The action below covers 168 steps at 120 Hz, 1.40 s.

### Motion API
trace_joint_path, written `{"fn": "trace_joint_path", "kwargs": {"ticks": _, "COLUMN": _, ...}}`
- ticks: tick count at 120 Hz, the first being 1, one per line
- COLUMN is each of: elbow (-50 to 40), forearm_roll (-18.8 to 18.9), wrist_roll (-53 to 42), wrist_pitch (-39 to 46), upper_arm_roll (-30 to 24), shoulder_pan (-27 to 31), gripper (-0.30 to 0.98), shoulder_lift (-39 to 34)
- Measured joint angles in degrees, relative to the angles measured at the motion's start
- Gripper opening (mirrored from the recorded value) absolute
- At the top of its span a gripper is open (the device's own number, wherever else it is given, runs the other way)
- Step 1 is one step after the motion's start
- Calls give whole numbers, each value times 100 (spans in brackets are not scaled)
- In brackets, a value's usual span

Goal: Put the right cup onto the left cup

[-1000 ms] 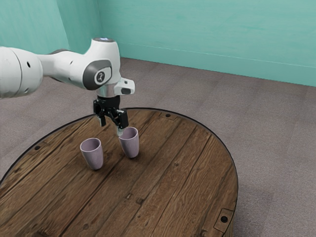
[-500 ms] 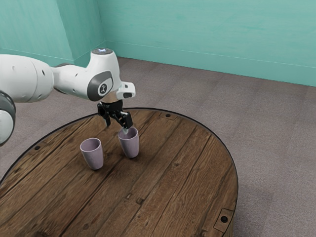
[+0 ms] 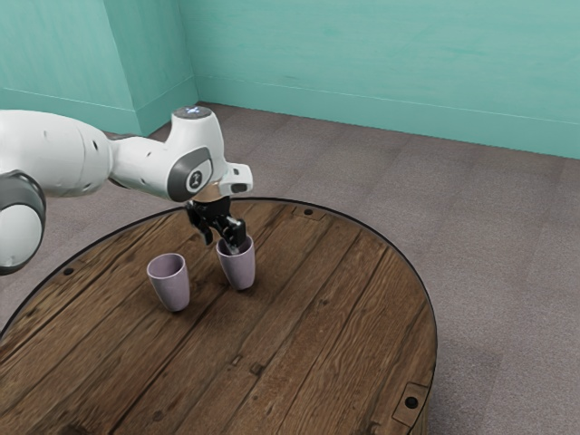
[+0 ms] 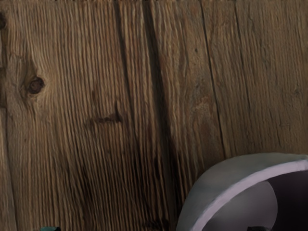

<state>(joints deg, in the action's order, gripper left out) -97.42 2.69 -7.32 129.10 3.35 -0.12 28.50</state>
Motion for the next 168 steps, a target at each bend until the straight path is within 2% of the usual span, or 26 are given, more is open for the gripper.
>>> {"fn": "trace_joint_path", "kwargs": {"ticks": 8, "elbow": 1, "forearm_roll": -6, "wrist_roll": 9, "wrist_pitch": 25, "upper_arm_roll": -1, "shoulder_pan": -29, "gripper": 27, "shoulder_lift": -10}}
{"fn": "trace_joint_path", "kwargs": {"ticks": 17, "elbow": 1, "forearm_roll": -7, "wrist_roll": 17, "wrist_pitch": 45, "upper_arm_roll": -8, "shoulder_pan": -43, "gripper": 14, "shoulder_lift": -14}}
{"fn": "trace_joint_path", "kwargs": {"ticks": 41, "elbow": 1, "forearm_roll": -7, "wrist_roll": 36, "wrist_pitch": 73, "upper_arm_roll": -17, "shoulder_pan": -56, "gripper": -3, "shoulder_lift": -44}}
{"fn": "trace_joint_path", "kwargs": {"ticks": 73, "elbow": -38, "forearm_roll": 4, "wrist_roll": 71, "wrist_pitch": 79, "upper_arm_roll": -29, "shoulder_pan": -48, "gripper": -8, "shoulder_lift": -215}}
{"fn": "trace_joint_path", "kwargs": {"ticks": 88, "elbow": -385, "forearm_roll": 17, "wrist_roll": 121, "wrist_pitch": -8, "upper_arm_roll": -15, "shoulder_pan": -43, "gripper": -9, "shoulder_lift": -873}}
{"fn": "trace_joint_path", "kwargs": {"ticks": 106, "elbow": -494, "forearm_roll": -42, "wrist_roll": 234, "wrist_pitch": -572, "upper_arm_roll": 46, "shoulder_pan": 21, "gripper": -10, "shoulder_lift": -1726}}
{"fn": "trace_joint_path", "kwargs": {"ticks": 123, "elbow": -947, "forearm_roll": -83, "wrist_roll": 329, "wrist_pitch": -1011, "upper_arm_roll": 170, "shoulder_pan": 307, "gripper": -10, "shoulder_lift": -2264}}
{"fn": "trace_joint_path", "kwargs": {"ticks": 142, "elbow": -1084, "forearm_roll": -136, "wrist_roll": 321, "wrist_pitch": -1234, "upper_arm_roll": 182, "shoulder_pan": 782, "gripper": -10, "shoulder_lift": -2345}}
{"fn": "trace_joint_path", "kwargs": {"ticks": 168, "elbow": -1048, "forearm_roll": -403, "wrist_roll": 163, "wrist_pitch": -1245, "upper_arm_roll": 177, "shoulder_pan": 1027, "gripper": -10, "shoulder_lift": -2123}}
